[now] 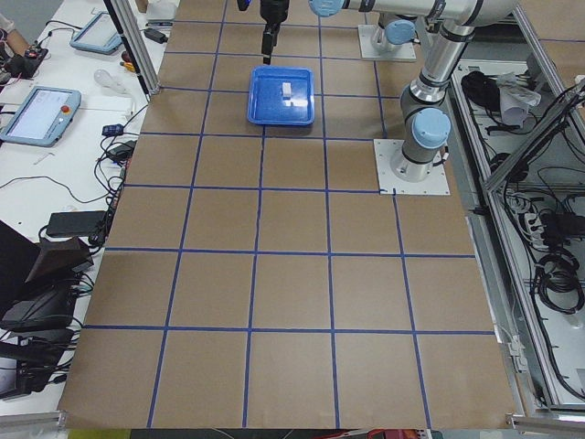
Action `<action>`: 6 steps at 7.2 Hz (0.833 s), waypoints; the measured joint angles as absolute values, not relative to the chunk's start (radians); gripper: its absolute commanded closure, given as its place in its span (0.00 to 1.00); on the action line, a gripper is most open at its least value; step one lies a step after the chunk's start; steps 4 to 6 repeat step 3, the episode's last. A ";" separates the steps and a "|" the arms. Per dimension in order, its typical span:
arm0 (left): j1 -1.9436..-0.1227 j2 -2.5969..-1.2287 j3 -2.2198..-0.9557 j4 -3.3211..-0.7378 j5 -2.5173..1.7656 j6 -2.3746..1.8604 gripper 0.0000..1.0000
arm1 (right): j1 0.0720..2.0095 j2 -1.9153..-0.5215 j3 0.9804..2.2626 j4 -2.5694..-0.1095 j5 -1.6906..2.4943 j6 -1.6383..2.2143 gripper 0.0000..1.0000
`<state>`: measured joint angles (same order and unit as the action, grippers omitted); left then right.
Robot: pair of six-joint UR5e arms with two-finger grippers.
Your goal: Assemble white blocks and place on blue tray
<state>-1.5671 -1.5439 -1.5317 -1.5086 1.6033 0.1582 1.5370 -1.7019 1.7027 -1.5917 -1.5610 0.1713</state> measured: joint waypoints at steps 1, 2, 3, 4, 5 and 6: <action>-1.563 -1.540 -1.532 -1.510 1.596 0.161 0.00 | 1.537 -1.701 1.703 -1.593 -1.561 0.171 0.00; -1.563 -1.539 -1.532 -1.511 1.586 0.160 0.00 | 1.537 -1.700 1.703 -1.593 -1.562 0.171 0.00; -1.560 -1.539 -1.532 -1.510 1.581 0.158 0.00 | 1.537 -1.700 1.703 -1.593 -1.562 0.171 0.00; -1.560 -1.539 -1.532 -1.510 1.581 0.158 0.00 | 1.537 -1.700 1.703 -1.593 -1.562 0.171 0.00; -1.560 -1.539 -1.532 -1.510 1.581 0.158 0.00 | 1.537 -1.700 1.703 -1.593 -1.562 0.171 0.00; -1.560 -1.539 -1.532 -1.510 1.581 0.158 0.00 | 1.537 -1.700 1.703 -1.593 -1.562 0.171 0.00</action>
